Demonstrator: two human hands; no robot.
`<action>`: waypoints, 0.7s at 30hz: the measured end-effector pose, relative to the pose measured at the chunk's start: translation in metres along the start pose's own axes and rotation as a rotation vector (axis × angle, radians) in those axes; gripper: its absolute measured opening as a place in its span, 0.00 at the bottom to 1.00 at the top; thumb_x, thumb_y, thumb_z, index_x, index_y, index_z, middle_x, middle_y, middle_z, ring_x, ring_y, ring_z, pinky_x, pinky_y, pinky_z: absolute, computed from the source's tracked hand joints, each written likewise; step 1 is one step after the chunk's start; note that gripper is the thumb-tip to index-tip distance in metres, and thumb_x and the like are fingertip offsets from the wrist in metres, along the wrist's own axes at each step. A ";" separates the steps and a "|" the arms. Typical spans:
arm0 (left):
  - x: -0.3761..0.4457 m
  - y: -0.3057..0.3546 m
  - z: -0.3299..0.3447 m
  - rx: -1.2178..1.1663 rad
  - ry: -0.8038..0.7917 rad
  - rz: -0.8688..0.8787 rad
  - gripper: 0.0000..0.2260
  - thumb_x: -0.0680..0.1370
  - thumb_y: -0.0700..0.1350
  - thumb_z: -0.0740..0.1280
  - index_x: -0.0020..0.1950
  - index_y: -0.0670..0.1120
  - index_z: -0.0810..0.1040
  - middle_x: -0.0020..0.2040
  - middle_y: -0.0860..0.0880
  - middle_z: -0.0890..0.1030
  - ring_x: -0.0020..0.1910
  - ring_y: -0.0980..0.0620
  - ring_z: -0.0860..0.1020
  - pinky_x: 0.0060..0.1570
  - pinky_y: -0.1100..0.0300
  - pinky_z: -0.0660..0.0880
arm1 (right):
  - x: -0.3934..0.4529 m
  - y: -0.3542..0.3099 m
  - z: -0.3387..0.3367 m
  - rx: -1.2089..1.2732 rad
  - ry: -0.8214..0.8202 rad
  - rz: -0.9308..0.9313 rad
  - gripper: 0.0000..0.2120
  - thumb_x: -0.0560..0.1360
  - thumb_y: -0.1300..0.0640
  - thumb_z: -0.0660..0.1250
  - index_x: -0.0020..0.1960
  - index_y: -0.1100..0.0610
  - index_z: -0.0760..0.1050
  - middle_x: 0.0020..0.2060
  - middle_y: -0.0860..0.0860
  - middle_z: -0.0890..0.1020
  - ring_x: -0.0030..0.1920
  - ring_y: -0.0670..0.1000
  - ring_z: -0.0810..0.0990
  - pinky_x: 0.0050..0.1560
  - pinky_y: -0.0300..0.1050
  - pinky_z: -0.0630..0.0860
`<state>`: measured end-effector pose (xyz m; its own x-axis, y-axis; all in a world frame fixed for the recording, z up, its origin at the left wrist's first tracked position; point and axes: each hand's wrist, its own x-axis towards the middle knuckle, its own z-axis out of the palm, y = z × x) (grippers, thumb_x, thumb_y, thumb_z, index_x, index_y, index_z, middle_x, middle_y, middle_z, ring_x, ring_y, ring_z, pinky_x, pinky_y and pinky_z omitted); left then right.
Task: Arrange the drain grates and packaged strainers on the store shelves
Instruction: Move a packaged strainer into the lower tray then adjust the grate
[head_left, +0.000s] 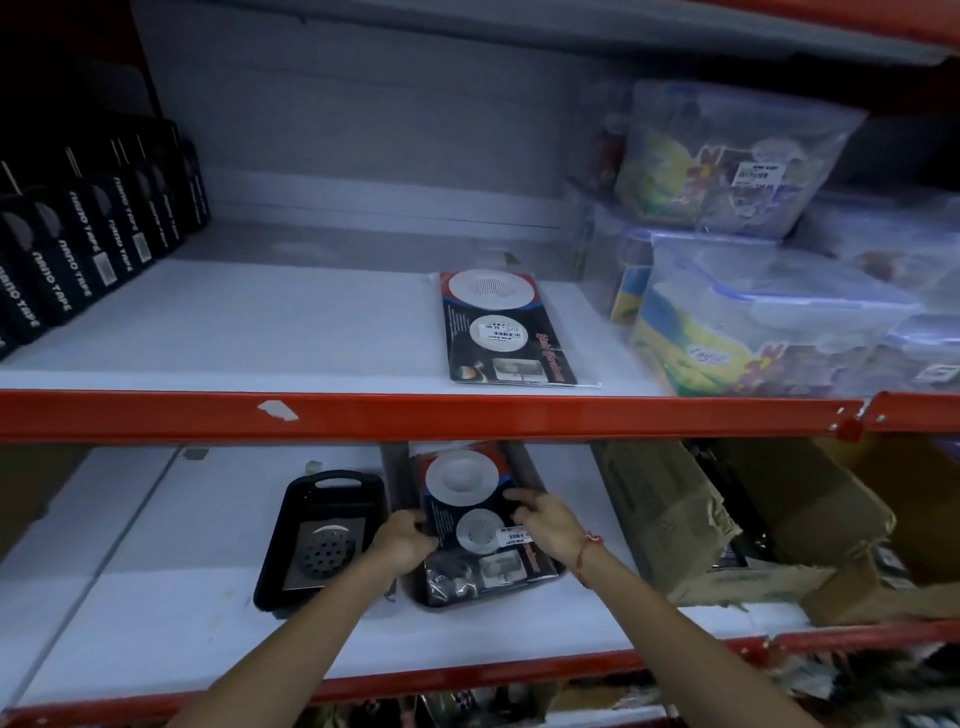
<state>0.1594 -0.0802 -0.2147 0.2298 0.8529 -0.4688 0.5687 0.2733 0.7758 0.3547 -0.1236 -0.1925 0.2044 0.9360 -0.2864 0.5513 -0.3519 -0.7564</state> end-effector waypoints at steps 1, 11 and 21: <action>-0.009 0.004 -0.003 0.007 -0.014 0.017 0.22 0.76 0.38 0.66 0.70 0.38 0.70 0.65 0.40 0.77 0.63 0.43 0.76 0.65 0.53 0.74 | -0.009 -0.004 -0.003 -0.011 -0.003 -0.030 0.20 0.78 0.63 0.58 0.68 0.56 0.73 0.52 0.56 0.82 0.29 0.40 0.75 0.29 0.26 0.70; -0.119 0.083 -0.047 -0.133 -0.090 0.391 0.08 0.78 0.40 0.66 0.56 0.41 0.80 0.48 0.46 0.84 0.42 0.54 0.84 0.42 0.66 0.81 | -0.109 -0.086 -0.060 0.257 -0.032 -0.363 0.09 0.77 0.64 0.65 0.51 0.54 0.80 0.49 0.54 0.84 0.52 0.49 0.82 0.55 0.40 0.80; -0.097 0.186 -0.100 -0.275 0.245 0.460 0.09 0.78 0.37 0.64 0.55 0.37 0.80 0.48 0.43 0.84 0.44 0.49 0.85 0.44 0.58 0.82 | -0.051 -0.145 -0.125 0.269 0.456 -0.284 0.09 0.75 0.63 0.65 0.51 0.62 0.83 0.49 0.59 0.85 0.50 0.55 0.84 0.57 0.48 0.80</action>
<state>0.1635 -0.0672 0.0173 0.1968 0.9800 0.0278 0.2202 -0.0718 0.9728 0.3651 -0.1194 0.0054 0.4384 0.8794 0.1854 0.4233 -0.0201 -0.9057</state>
